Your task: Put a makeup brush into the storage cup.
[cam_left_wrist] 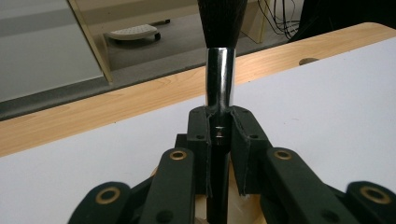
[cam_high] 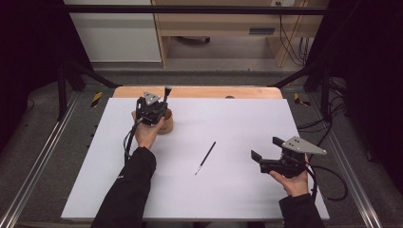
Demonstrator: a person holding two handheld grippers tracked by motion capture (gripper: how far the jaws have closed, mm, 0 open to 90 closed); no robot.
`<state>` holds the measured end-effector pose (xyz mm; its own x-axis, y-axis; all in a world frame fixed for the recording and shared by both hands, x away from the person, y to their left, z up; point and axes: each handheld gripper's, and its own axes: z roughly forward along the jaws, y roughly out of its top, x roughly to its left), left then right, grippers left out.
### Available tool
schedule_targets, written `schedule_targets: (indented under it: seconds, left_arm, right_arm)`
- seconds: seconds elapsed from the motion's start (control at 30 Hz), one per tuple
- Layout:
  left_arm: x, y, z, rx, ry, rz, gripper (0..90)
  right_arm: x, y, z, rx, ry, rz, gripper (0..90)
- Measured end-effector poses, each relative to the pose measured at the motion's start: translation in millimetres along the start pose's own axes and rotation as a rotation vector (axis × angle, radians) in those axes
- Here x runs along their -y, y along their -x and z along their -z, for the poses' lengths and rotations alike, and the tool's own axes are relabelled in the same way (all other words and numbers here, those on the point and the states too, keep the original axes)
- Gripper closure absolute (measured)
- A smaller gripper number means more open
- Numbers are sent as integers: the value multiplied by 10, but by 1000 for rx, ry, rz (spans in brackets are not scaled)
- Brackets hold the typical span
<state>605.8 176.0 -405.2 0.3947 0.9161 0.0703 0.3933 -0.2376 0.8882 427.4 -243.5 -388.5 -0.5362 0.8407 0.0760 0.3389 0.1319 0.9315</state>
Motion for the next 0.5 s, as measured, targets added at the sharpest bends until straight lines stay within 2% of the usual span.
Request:
schedule_targets:
  seconds: [0.23, 0.5]
  left_arm:
    - [-5, 5, 13, -5, -5, -6, 777]
    - [12, -25, 128, -4, -12, -6, 736]
  right_arm:
    - [-2, 0, 13, -3, 2, 1, 59]
    - [-3, -10, 15, -6, 4, 3, 59]
